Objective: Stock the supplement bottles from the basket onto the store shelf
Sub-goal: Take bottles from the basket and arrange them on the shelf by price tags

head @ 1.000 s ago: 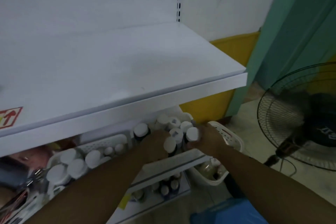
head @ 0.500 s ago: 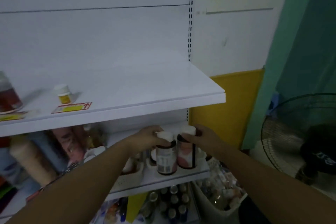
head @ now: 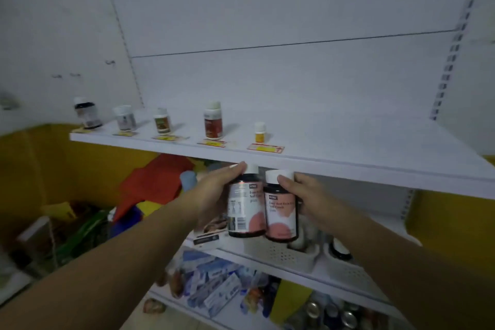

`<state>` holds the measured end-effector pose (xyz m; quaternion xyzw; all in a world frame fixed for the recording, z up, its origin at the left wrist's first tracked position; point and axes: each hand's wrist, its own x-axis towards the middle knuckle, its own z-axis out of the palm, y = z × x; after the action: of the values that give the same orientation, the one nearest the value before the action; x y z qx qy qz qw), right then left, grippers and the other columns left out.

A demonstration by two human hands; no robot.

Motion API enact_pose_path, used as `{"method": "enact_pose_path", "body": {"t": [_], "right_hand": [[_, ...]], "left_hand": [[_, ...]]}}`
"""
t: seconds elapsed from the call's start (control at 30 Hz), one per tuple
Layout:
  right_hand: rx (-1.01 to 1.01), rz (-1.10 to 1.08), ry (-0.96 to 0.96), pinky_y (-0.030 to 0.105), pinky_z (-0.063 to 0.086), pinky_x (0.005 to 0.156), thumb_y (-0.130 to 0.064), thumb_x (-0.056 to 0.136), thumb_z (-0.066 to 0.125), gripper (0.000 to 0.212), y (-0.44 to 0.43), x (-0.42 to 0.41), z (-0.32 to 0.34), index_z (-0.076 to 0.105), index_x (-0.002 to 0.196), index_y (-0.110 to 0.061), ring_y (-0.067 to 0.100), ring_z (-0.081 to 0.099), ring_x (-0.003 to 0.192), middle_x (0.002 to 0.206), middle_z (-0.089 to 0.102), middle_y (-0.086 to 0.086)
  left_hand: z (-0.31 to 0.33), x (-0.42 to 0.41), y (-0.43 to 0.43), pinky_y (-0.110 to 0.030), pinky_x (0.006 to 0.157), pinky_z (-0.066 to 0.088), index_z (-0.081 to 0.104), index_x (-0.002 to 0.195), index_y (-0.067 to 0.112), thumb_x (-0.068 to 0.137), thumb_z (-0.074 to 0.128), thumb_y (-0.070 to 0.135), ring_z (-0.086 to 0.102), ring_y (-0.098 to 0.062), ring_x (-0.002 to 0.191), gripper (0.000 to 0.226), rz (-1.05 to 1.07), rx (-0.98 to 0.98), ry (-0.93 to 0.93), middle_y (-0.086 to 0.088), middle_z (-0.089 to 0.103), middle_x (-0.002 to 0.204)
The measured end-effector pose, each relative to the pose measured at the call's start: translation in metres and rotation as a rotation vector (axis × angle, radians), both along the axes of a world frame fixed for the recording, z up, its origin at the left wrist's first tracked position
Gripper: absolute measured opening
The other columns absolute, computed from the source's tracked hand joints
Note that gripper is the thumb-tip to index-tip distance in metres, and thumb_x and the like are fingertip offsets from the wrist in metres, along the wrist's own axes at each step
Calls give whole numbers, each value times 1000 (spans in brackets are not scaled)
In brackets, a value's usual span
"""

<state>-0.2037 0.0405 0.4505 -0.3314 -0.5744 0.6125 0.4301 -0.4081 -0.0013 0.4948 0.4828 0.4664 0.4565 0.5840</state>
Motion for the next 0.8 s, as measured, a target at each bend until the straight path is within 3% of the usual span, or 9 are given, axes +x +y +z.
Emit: {"method": "enact_pose_path", "body": {"t": [0.07, 0.2, 0.33, 0.4, 0.53, 0.67, 0.73, 0.8], "right_hand": [[-3, 44, 54, 47, 50, 91, -51, 62, 75, 56, 2, -33, 14, 69, 105, -16, 28, 67, 101, 107, 72, 8], [-14, 159, 132, 49, 50, 92, -48, 68, 72, 54, 3, -106, 42, 66, 112, -18, 30, 67, 102, 112, 70, 11], [33, 254, 150, 52, 45, 98, -44, 75, 68, 52, 8, -177, 54, 63, 117, -14, 31, 64, 108, 116, 68, 12], [77, 263, 101, 49, 49, 94, -43, 76, 68, 49, 8, -213, 59, 63, 115, -14, 28, 66, 104, 112, 71, 9], [242, 207, -54, 31, 57, 71, -60, 60, 67, 53, 5, -292, 70, 69, 99, -22, 17, 72, 87, 94, 76, -2], [330, 159, -144, 28, 55, 69, -50, 76, 66, 30, 14, -363, 81, 69, 93, -26, 9, 71, 84, 89, 75, -8], [382, 126, -175, 18, 52, 58, -53, 73, 65, 26, 17, -389, 88, 70, 87, -31, 3, 70, 79, 86, 75, -15], [428, 87, -198, 13, 52, 58, -53, 71, 66, 24, 23, -411, 93, 70, 85, -33, -2, 68, 78, 85, 74, -18]], "left_hand": [[8, -21, -9, -40, 87, 52, 61, 122, 11, 86, 55, 37, 64, -31, 109, 44, 89, -10, -28, -14, 68, 118], [24, -71, -26, -32, 67, 58, 66, 111, 13, 81, 61, 38, 72, -26, 91, 40, 157, 19, -62, -12, 74, 104], [39, -135, -36, -37, 74, 58, 63, 117, 10, 72, 69, 36, 69, -31, 96, 53, 226, 87, 14, -17, 70, 112], [43, -174, -41, -35, 72, 58, 62, 118, 11, 71, 71, 35, 69, -30, 97, 54, 241, 121, 48, -15, 71, 111], [45, -258, -47, -32, 67, 58, 68, 104, 14, 67, 77, 32, 72, -27, 88, 42, 233, 150, 69, -13, 74, 101], [45, -336, -43, -32, 69, 58, 76, 85, 24, 59, 80, 40, 72, -25, 88, 30, 258, 186, 92, -10, 75, 97], [46, -369, -39, -33, 71, 57, 76, 83, 23, 60, 80, 38, 72, -25, 88, 28, 276, 181, 95, -10, 75, 97], [47, -396, -32, -36, 75, 55, 74, 88, 18, 60, 78, 34, 72, -25, 88, 32, 295, 171, 104, -11, 75, 97]]}}
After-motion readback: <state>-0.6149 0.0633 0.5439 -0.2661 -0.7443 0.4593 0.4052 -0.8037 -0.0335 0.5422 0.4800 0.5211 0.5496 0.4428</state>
